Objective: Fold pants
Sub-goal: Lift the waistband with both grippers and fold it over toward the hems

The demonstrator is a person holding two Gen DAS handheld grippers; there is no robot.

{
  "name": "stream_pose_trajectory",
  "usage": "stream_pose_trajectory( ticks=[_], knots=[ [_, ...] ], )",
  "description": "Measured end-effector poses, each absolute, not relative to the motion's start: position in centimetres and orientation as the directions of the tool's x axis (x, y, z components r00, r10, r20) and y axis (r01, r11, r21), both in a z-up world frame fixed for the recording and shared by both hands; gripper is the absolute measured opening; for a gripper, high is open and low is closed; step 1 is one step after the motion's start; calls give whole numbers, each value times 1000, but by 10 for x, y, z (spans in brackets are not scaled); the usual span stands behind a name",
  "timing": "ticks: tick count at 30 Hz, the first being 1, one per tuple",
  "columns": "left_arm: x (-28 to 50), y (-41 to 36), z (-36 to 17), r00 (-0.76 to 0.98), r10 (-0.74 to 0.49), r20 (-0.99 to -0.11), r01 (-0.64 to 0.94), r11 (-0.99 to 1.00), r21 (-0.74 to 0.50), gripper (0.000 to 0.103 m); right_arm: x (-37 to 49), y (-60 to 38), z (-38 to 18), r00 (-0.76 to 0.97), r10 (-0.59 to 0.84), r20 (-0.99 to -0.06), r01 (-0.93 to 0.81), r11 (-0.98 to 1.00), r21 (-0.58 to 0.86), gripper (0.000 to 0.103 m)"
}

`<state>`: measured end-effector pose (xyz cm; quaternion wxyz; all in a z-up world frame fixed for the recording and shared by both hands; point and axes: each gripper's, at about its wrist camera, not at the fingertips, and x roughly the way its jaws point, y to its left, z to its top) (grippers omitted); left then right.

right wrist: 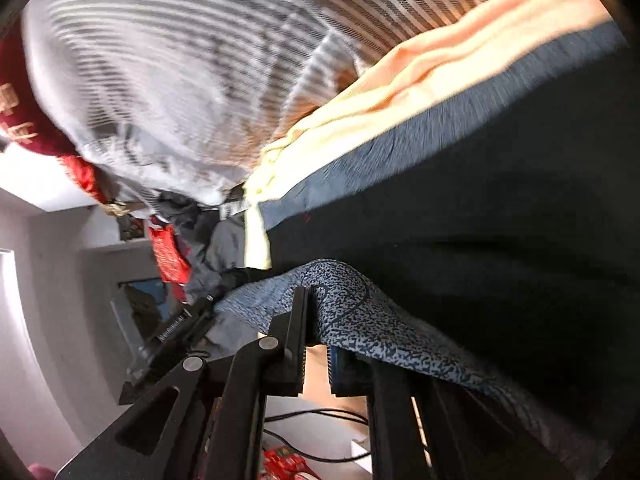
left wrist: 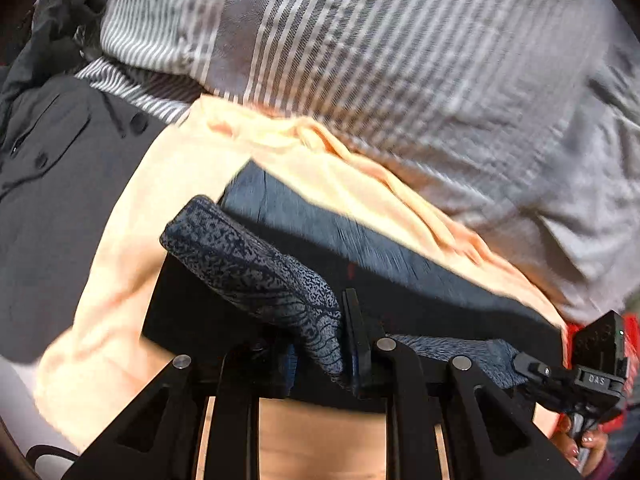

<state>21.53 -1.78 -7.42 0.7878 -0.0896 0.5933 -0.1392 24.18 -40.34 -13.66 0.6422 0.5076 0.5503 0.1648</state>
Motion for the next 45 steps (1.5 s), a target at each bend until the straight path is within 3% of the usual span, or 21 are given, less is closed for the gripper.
stream_pose_trajectory(
  ticks=[6, 11, 13, 15, 16, 21, 25, 26, 27, 29, 35, 45],
  knots=[
    [255, -44, -118, 227, -229, -946, 59, 973, -222, 34, 298, -414, -198, 257, 763, -594, 398, 477, 784, 11],
    [262, -38, -112, 207, -240, -948, 32, 970, -239, 35, 311, -415, -214, 217, 778, -590, 434, 465, 772, 15],
    [260, -31, -97, 232, -234, -944, 28, 972, -234, 35, 313, -418, -203, 212, 777, -593, 408, 481, 776, 32],
    [256, -23, -75, 271, -188, -944, 33, 982, -186, 47, 312, -419, -183, 240, 773, -588, 377, 484, 790, 69],
    [253, -22, -66, 296, -159, -942, 39, 987, -154, 58, 308, -422, -169, 270, 758, -594, 358, 494, 792, 72],
    [235, -51, -69, 273, -101, -957, 166, 984, -56, 58, 284, -414, -129, 286, 782, -554, 223, 508, 832, 71],
    [222, -91, -121, 186, -28, -982, 231, 973, 16, 58, 272, -393, -166, 153, 731, -665, 250, 622, 742, 71],
    [221, -99, -137, 170, 9, -985, 236, 970, 50, 58, 271, -393, -177, 132, 689, -713, 262, 669, 695, 67],
    [219, -106, -144, 182, 40, -982, 244, 966, 84, 58, 270, -396, -185, 123, 661, -740, 278, 693, 665, 54],
    [216, -114, -143, 212, 71, -975, 273, 953, 129, 58, 264, -410, -180, 175, 688, -705, 313, 640, 702, 48],
    [200, -118, -118, 166, 9, -986, 350, 934, 68, 58, 207, -451, -125, 319, 575, -753, 298, 694, 656, 67],
    [80, -191, -99, -49, -162, -986, 675, 722, -152, 58, 17, -502, -101, 408, 362, -838, 603, 582, 545, 67]
  ],
)
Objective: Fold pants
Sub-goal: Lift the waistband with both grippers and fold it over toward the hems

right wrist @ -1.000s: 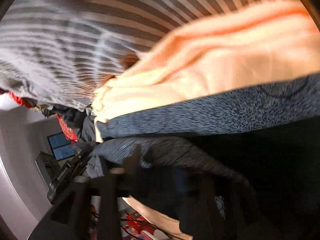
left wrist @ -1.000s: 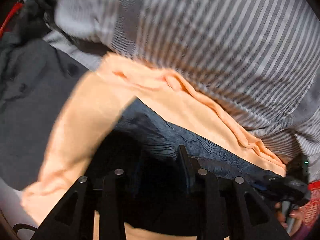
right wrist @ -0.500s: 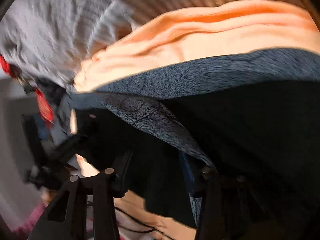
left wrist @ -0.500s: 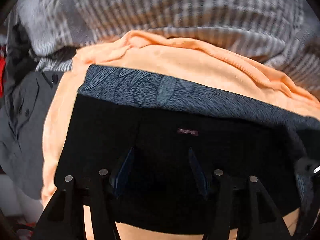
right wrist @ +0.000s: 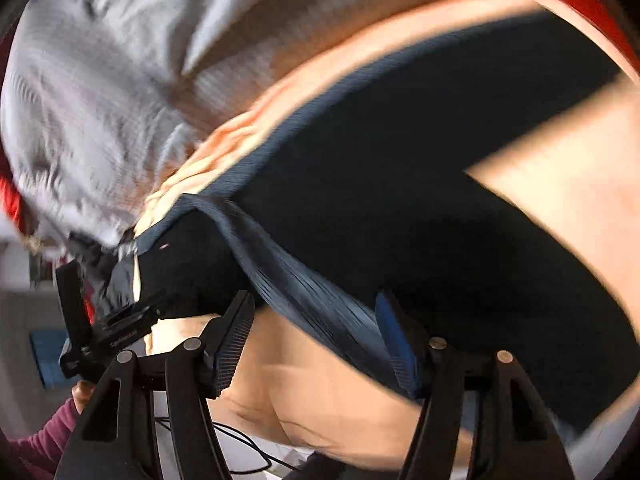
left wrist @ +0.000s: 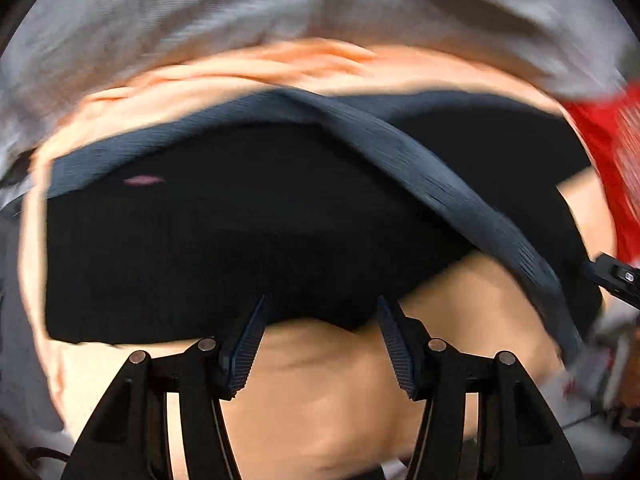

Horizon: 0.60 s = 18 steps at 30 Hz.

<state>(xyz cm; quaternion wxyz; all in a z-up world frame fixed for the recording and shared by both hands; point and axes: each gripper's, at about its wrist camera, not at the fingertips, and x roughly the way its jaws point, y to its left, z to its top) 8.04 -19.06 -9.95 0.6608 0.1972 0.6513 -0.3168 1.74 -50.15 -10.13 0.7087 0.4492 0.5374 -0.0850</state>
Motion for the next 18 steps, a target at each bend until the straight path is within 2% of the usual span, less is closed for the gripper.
stream_pose_trajectory(
  ticks=[4, 10, 18],
  knots=[
    [30, -220, -101, -140, -193, -971, 738, 634, -232, 58, -70, -504, -108, 382, 277, -882, 734, 489, 472, 67],
    [-8, -253, -108, -260, -258, -930, 701, 611, -366, 58, -162, -504, -125, 349, 171, -922, 856, 341, 387, 67],
    [-8, -292, -126, -302, -269, -914, 655, 638, -404, 58, -192, -517, -151, 374, 156, -914, 853, 330, 405, 67]
  ],
)
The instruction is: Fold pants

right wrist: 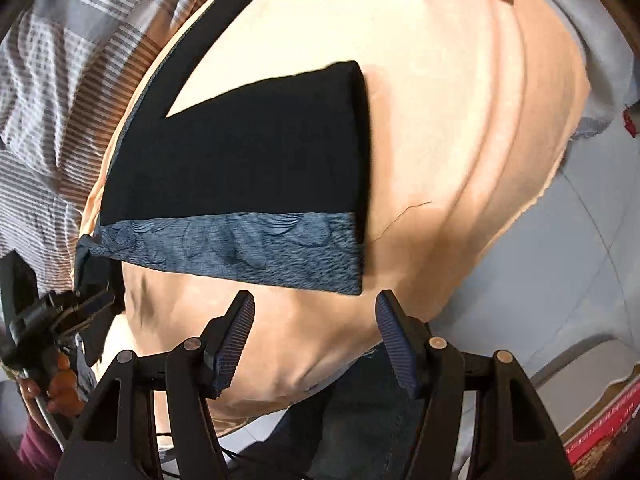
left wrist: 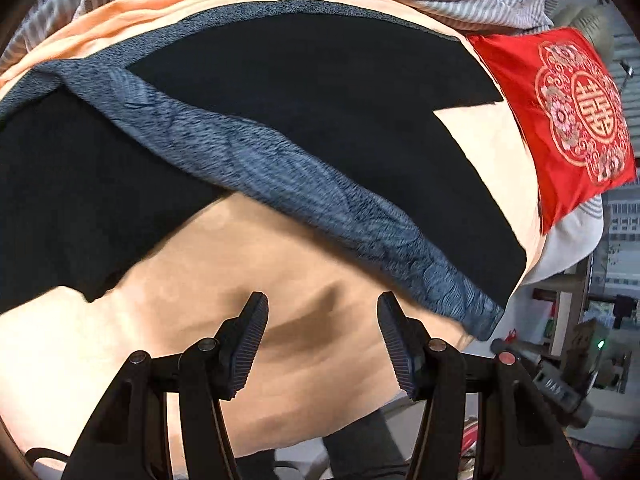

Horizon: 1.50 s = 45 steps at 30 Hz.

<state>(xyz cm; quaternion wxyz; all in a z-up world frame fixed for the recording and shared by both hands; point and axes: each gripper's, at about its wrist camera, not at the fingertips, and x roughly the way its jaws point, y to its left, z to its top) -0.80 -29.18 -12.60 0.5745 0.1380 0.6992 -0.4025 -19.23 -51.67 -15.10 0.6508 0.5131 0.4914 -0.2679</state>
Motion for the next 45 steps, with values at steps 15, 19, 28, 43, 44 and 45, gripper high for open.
stream_pose_trajectory(
  ticks=[15, 19, 28, 43, 44, 45],
  knots=[
    [-36, -335, -151, -315, -244, -917, 579, 716, -389, 19, -179, -562, -176, 536, 462, -707, 688, 246, 683, 3],
    [-33, -345, -133, -301, -279, -912, 566, 718, -406, 19, -166, -589, -152, 626, 495, -603, 608, 175, 774, 3],
    [7, -372, -86, -245, -357, -901, 497, 752, -433, 19, -86, -689, -99, 708, 502, -496, 466, 197, 863, 3],
    [103, -422, -46, 52, -330, -943, 534, 807, -253, 20, 104, -824, -150, 522, 423, -741, 583, 457, 672, 3],
    [101, -419, -48, 63, -308, -949, 540, 810, -227, 20, 108, -827, -156, 506, 406, -761, 598, 471, 649, 3],
    [99, -415, -53, 67, -276, -959, 549, 813, -196, 20, 116, -830, -161, 488, 384, -784, 616, 485, 621, 7]
  ],
)
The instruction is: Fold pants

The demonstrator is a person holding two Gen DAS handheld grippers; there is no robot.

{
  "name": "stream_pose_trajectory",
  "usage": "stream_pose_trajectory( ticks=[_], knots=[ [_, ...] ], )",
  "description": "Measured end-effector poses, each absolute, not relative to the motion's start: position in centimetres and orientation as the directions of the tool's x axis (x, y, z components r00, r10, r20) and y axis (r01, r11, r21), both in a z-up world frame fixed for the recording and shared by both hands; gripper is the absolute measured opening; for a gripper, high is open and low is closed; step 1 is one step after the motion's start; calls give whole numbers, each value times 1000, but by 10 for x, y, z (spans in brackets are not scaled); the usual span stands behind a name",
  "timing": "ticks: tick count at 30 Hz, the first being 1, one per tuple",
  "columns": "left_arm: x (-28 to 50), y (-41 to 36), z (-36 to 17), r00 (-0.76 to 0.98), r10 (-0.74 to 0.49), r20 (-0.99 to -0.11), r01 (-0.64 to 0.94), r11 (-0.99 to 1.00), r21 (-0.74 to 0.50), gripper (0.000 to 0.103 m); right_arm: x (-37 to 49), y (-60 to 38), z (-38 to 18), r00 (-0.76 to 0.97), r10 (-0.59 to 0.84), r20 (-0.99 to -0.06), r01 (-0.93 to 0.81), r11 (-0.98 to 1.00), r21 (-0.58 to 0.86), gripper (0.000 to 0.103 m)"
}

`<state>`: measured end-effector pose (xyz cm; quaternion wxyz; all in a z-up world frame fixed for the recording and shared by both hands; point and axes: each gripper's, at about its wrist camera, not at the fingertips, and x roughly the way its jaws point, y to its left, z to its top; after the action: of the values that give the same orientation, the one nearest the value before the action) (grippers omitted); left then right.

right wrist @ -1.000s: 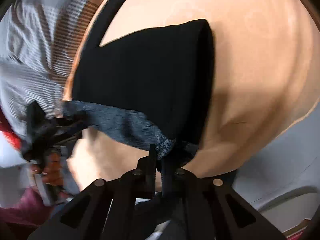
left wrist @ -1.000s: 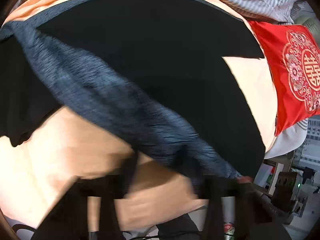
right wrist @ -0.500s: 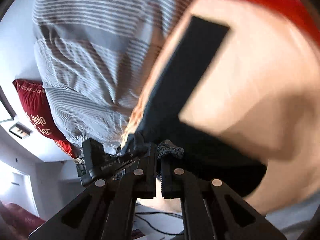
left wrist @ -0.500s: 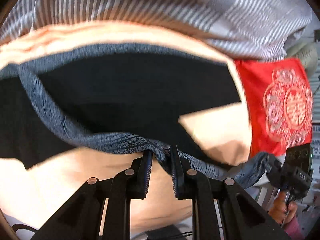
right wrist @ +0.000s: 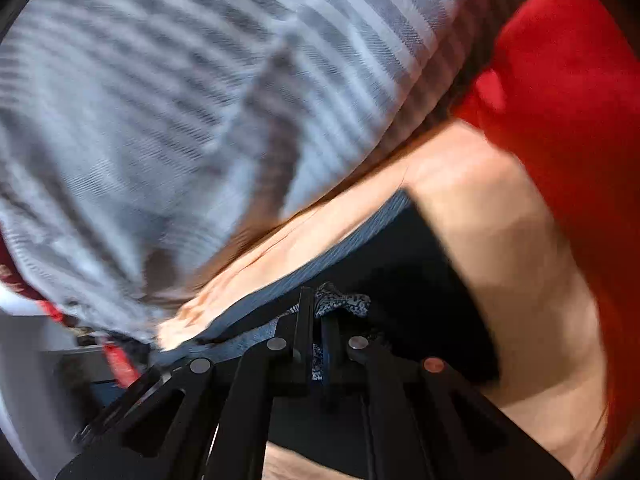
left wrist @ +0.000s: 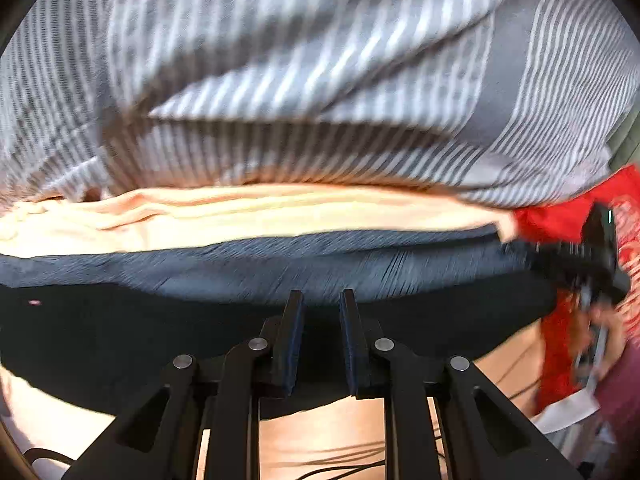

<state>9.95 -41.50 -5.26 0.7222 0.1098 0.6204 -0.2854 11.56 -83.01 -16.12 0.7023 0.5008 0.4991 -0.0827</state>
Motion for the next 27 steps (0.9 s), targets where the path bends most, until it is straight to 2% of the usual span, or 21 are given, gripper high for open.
stream_pose_trajectory(
  ticks=[2, 4, 5, 6, 8, 10, 11, 12, 13, 14, 15, 17, 19, 20, 22, 24, 27],
  knots=[
    [94, -408, -70, 60, -187, -980, 565, 816, -121, 20, 124, -836, -166, 452, 357, -817, 643, 505, 576, 8],
    [89, -406, -88, 39, -123, -992, 570, 818, -79, 20, 124, -837, -157, 436, 351, -828, 637, 530, 560, 37],
    [87, -402, -97, 24, -101, -995, 566, 822, -70, 20, 121, -836, -148, 441, 324, -837, 619, 565, 545, 62],
    [86, -397, -108, 8, -80, -997, 551, 832, -63, 20, 119, -834, -136, 441, 276, -854, 598, 620, 509, 69],
    [86, -392, -121, -10, -65, -998, 525, 849, -61, 20, 117, -828, -122, 407, 193, -893, 551, 727, 409, 69],
    [90, -390, -138, -20, -40, -999, 491, 870, -45, 20, 122, -823, -126, 362, 197, -911, 522, 767, 373, 69],
    [92, -391, -142, -24, -31, -999, 481, 876, -38, 20, 126, -819, -132, 336, 211, -918, 511, 778, 366, 66],
    [95, -391, -147, -28, -23, -999, 467, 883, -33, 20, 131, -814, -139, 307, 214, -927, 505, 789, 350, 55],
    [96, -392, -148, -28, -24, -999, 461, 887, -35, 20, 134, -812, -143, 290, 205, -935, 504, 798, 331, 48],
    [98, -395, -149, -21, -25, -999, 460, 887, -32, 20, 139, -809, -148, 259, 165, -952, 510, 814, 280, 31],
    [98, -398, -151, -12, -18, -1000, 464, 886, -22, 20, 141, -810, -155, 227, 134, -965, 532, 812, 238, 22],
    [102, -403, -153, 8, 7, -1000, 469, 883, 10, 20, 140, -818, -164, 203, 129, -971, 599, 768, 227, 22],
    [107, -401, -152, 9, 7, -1000, 459, 888, 11, 20, 133, -829, -164, 208, 136, -969, 684, 688, 243, 35],
    [113, -398, -149, 16, 2, -1000, 451, 892, 9, 20, 127, -832, -158, 207, 113, -972, 712, 664, 229, 45],
    [124, -391, -142, 43, -9, -999, 438, 899, 11, 20, 121, -829, -139, 261, 74, -963, 706, 665, 242, 46],
    [136, -393, -142, 56, -10, -998, 428, 904, 15, 20, 129, -815, -119, 338, 58, -939, 628, 730, 271, 45],
    [149, -397, -150, 49, -7, -999, 408, 913, 14, 20, 155, -794, -119, 358, 114, -927, 512, 806, 297, 39]
  ],
)
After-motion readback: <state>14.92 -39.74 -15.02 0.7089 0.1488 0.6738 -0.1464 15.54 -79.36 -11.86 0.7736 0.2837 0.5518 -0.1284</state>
